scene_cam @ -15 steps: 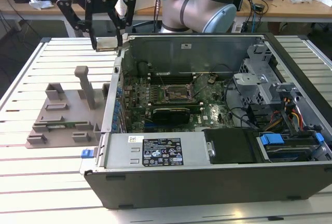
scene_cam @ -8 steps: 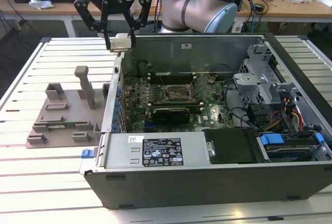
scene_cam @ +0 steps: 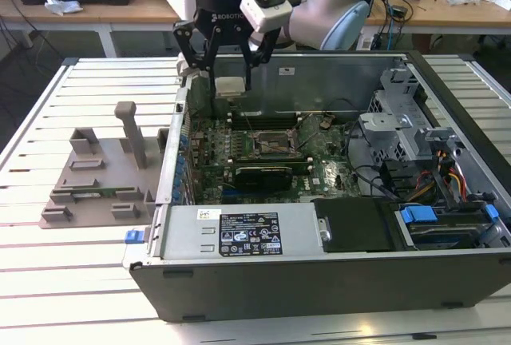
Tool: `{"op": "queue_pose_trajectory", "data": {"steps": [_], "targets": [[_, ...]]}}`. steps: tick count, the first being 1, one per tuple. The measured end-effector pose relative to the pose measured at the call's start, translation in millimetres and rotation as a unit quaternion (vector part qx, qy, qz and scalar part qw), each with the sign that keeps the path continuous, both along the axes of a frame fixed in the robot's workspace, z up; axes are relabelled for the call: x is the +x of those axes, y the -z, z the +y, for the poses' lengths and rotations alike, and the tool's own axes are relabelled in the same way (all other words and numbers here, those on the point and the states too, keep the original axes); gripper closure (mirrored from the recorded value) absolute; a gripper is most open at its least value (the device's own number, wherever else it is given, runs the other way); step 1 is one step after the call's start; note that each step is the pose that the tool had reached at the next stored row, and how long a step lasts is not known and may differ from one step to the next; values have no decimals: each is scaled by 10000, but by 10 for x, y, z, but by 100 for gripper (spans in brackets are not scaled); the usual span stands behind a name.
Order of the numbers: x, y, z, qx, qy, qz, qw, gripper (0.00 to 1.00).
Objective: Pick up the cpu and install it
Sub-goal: 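Pick up the cpu and move it towards the insertion slot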
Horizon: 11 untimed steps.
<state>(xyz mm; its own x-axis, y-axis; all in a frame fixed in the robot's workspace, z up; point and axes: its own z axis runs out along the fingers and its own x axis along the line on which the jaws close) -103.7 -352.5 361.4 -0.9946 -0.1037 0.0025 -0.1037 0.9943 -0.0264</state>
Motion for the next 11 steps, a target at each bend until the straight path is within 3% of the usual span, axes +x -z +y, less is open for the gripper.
{"op": "queue_pose_trajectory", "data": {"steps": [11], "targets": [[138, 106, 35, 0, 0, 0, 10000, 45]]}}
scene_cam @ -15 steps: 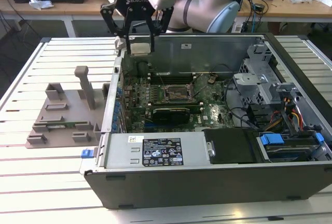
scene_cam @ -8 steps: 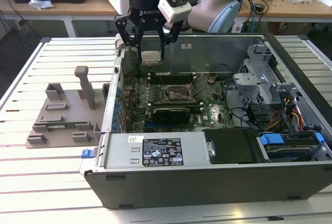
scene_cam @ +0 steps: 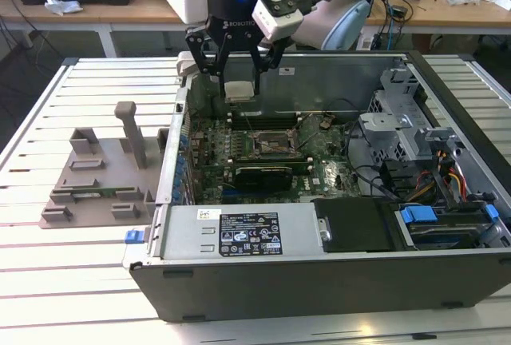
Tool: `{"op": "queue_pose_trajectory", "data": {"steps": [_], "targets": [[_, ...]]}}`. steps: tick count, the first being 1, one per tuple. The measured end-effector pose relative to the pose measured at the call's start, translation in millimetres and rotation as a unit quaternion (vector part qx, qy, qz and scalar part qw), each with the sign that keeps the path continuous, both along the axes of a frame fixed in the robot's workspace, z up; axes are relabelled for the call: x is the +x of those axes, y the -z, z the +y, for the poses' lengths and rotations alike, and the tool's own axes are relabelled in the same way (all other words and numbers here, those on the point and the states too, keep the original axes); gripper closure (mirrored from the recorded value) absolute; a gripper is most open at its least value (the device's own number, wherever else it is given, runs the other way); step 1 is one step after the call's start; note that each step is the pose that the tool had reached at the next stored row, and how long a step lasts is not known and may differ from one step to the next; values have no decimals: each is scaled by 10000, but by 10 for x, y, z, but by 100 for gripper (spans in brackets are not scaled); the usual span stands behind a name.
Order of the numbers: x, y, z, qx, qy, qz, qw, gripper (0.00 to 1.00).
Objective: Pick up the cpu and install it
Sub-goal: 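Pick up the cpu and move it towards the insertion slot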
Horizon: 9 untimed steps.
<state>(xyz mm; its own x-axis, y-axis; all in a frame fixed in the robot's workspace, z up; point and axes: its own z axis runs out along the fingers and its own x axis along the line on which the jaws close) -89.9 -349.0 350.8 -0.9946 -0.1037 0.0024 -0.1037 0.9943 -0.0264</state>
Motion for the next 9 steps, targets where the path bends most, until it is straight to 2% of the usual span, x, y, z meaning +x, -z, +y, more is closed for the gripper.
{"op": "queue_pose_trajectory", "data": {"steps": [9], "targets": [[120, 76, 22, 0, 0, 0, 10000, 45]]}}
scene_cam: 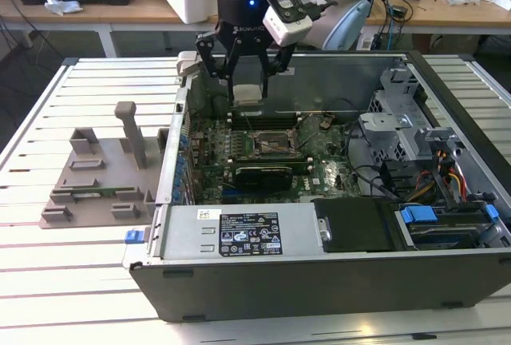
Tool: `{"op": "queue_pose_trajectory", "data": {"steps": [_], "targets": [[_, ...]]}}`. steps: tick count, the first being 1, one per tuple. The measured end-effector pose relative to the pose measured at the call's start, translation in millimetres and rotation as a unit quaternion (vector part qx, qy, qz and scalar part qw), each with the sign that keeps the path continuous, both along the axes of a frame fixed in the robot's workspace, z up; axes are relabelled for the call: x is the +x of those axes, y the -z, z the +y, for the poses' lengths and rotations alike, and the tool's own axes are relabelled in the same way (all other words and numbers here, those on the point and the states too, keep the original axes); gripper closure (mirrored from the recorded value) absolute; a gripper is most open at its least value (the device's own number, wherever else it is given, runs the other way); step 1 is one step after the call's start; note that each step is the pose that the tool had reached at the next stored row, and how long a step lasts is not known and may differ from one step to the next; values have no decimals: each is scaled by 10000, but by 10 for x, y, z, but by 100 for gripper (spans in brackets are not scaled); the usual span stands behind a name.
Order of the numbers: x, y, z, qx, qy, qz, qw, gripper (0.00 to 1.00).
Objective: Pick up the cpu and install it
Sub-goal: 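Pick up the cpu and move it towards the insertion slot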
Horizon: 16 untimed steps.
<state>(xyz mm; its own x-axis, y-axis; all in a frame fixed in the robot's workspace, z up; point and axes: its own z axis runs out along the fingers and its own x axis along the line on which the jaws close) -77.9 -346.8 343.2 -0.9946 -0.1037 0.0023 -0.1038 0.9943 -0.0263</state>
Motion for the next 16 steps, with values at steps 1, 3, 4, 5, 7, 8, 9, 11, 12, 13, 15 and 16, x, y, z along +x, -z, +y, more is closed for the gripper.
{"op": "queue_pose_trajectory", "data": {"steps": [1, 3, 4, 5, 7, 8, 9, 11, 12, 13, 15, 16], "targets": [[10, 6, 2, 0, 0, 0, 10000, 45], [31, 19, 5, 0, 1, 0, 10000, 45], [40, 24, 7, 0, 1, 0, 10000, 45], [49, 28, 8, 0, 0, 0, 10000, 45], [86, 57, 16, 0, 0, 1, 10000, 45], [99, 66, 19, 0, 0, 2, 10000, 45], [112, 76, 24, -1, 0, 2, 10000, 45], [149, 106, 50, -2, 0, 4, 10000, 45], [162, 117, 60, -1, 0, 5, 10000, 45], [182, 131, 77, -1, 0, 7, 10000, 45], [223, 161, 107, -2, 0, 11, 10000, 45], [250, 183, 126, -2, 0, 14, 10000, 45]]}}
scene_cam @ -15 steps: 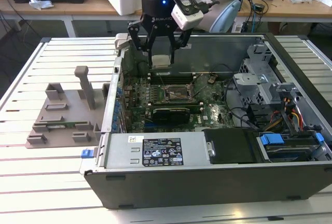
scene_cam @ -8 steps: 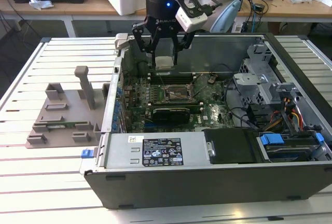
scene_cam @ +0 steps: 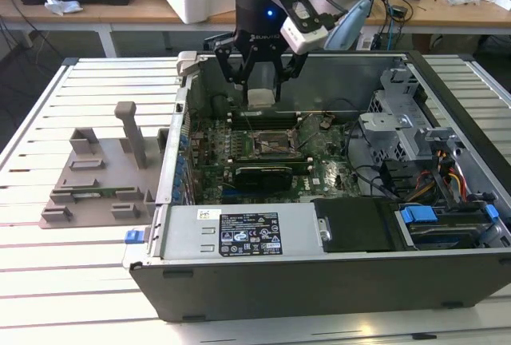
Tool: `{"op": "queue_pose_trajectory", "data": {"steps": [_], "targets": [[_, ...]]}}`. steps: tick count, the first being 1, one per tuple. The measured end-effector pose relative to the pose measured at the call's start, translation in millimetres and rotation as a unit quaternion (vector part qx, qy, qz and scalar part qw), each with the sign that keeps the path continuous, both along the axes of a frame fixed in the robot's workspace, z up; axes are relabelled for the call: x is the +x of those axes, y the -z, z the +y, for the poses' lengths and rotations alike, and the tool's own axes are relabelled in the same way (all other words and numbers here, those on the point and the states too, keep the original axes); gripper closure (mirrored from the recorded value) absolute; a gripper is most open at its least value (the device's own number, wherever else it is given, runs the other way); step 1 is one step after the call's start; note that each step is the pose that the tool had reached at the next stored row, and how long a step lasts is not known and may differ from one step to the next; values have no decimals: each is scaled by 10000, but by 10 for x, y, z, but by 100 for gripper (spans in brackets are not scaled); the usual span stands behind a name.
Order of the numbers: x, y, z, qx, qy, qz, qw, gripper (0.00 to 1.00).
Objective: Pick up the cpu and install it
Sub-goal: 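Pick up the cpu and move it towards the insertion slot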
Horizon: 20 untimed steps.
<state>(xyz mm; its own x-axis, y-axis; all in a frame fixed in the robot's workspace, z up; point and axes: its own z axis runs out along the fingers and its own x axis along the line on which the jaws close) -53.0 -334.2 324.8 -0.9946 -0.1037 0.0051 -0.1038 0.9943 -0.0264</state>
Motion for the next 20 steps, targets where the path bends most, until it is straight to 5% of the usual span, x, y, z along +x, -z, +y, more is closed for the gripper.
{"op": "queue_pose_trajectory", "data": {"steps": [4, 20], "targets": [[105, 93, 47, 1, 0, 5, 10000, 45], [263, 251, 91, -31, 0, 6, 10000, 45]]}}
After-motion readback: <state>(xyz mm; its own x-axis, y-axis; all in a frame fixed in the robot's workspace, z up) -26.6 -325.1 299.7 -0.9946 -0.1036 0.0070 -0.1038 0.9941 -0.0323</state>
